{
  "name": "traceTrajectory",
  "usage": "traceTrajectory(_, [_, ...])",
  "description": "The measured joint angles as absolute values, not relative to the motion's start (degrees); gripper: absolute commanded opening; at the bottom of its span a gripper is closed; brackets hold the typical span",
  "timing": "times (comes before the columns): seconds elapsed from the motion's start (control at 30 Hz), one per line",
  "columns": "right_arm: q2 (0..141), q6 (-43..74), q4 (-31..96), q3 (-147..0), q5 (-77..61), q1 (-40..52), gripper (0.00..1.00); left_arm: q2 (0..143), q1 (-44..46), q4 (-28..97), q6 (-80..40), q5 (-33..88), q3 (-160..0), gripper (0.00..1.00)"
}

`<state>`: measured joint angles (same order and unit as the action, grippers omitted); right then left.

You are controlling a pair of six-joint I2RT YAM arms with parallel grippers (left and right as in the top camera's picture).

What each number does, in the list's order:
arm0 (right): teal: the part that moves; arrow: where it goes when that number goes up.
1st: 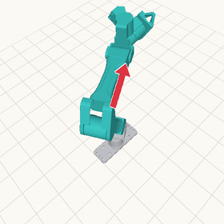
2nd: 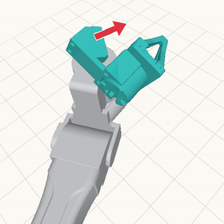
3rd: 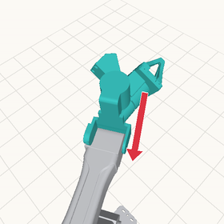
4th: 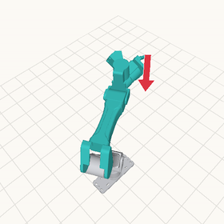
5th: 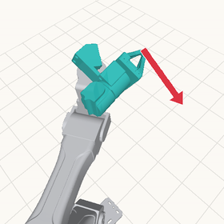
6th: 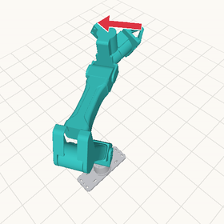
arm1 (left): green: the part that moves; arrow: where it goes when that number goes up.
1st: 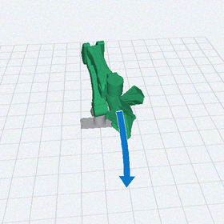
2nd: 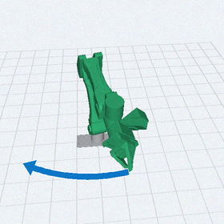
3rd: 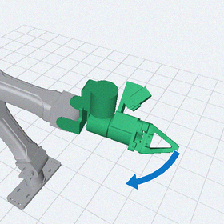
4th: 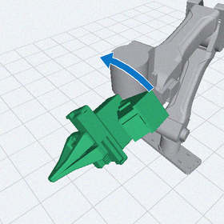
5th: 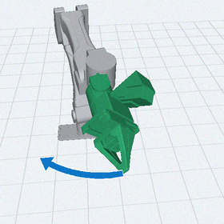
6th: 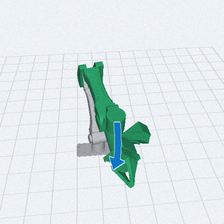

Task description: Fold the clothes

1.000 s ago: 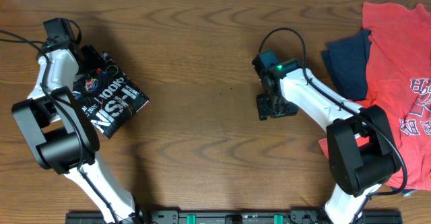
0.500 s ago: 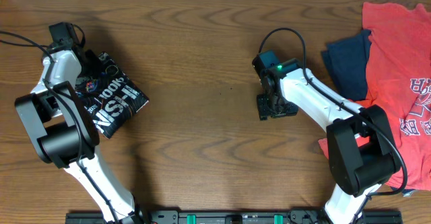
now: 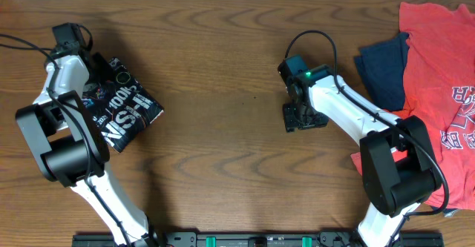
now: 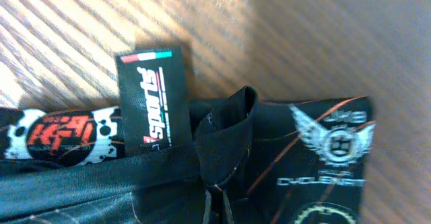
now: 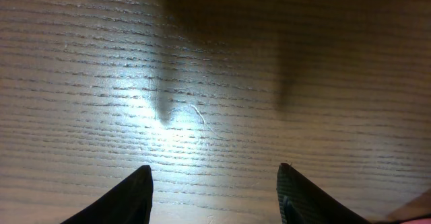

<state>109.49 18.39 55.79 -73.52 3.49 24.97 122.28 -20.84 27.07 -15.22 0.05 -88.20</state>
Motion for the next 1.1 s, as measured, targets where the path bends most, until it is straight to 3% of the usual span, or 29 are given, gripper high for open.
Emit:
traceTrajectory(0.4, [109.5, 18.4, 55.2, -73.5, 3.5, 25.0, 0.57, 118.5, -20.7, 24.1, -15.2, 6.7, -88.2, 0.1])
traceTrajectory(0.47, [109.5, 18.4, 55.2, -73.5, 3.5, 25.0, 0.57, 118.5, -20.6, 23.9, -15.0, 7.2, -88.2, 0.38])
traceTrajectory(0.53, [109.5, 18.4, 55.2, -73.5, 3.5, 25.0, 0.58, 118.5, -20.4, 23.7, -15.2, 7.5, -88.2, 0.59])
traceTrajectory(0.63, [109.5, 18.4, 55.2, -73.5, 3.5, 25.0, 0.58, 118.5, -20.3, 23.8, -15.3, 7.6, -88.2, 0.75])
traceTrajectory(1.1, [109.5, 19.5, 52.4, -73.5, 2.7, 25.0, 0.6, 114.5, -17.7, 37.3, -14.5, 10.7, -88.2, 0.77])
